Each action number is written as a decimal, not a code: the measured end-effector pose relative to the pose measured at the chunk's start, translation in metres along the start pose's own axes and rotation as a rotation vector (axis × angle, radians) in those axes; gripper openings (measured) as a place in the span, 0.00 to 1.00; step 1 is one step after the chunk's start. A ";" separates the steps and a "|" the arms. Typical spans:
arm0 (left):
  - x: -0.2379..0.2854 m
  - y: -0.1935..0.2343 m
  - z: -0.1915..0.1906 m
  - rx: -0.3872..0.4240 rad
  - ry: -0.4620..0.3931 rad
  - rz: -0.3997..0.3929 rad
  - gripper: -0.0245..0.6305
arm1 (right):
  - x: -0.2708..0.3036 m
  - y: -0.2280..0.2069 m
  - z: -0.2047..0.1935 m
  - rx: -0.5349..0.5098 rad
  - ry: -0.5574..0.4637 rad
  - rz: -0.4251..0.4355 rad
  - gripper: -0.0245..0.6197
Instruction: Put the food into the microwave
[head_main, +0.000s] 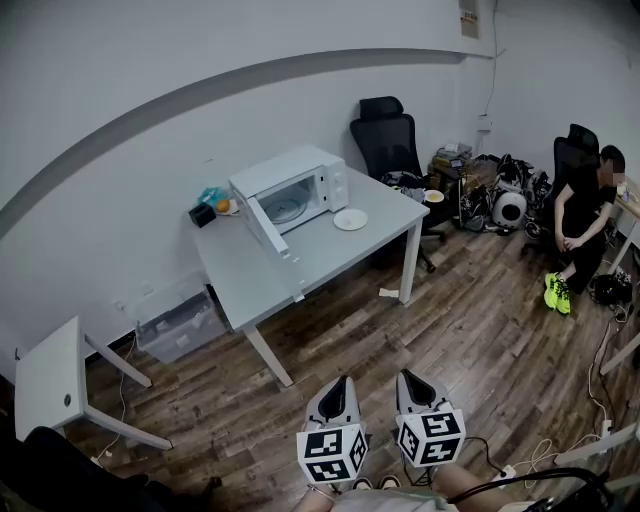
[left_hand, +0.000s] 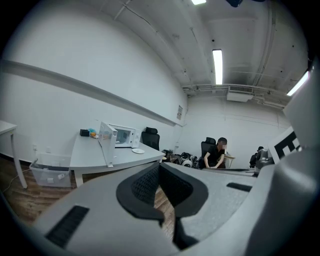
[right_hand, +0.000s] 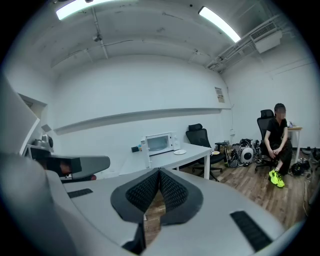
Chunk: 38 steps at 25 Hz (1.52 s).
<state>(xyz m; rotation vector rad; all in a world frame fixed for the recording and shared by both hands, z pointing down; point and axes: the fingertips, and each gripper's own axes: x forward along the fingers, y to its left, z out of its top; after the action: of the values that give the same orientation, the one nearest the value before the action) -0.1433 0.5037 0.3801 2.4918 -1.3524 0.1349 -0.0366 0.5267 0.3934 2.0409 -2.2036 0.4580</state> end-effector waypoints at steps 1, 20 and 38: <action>0.000 0.003 -0.001 0.004 0.001 -0.003 0.04 | 0.001 0.001 -0.003 0.003 0.003 -0.006 0.06; 0.028 0.030 -0.006 0.000 0.029 -0.043 0.04 | 0.033 -0.005 -0.018 0.025 0.049 -0.054 0.06; 0.127 0.041 0.022 0.034 0.033 -0.020 0.04 | 0.131 -0.049 0.020 0.022 0.047 -0.013 0.06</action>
<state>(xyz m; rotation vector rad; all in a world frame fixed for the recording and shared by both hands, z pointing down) -0.1089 0.3740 0.3969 2.5186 -1.3229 0.1947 0.0021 0.3926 0.4177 2.0319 -2.1673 0.5253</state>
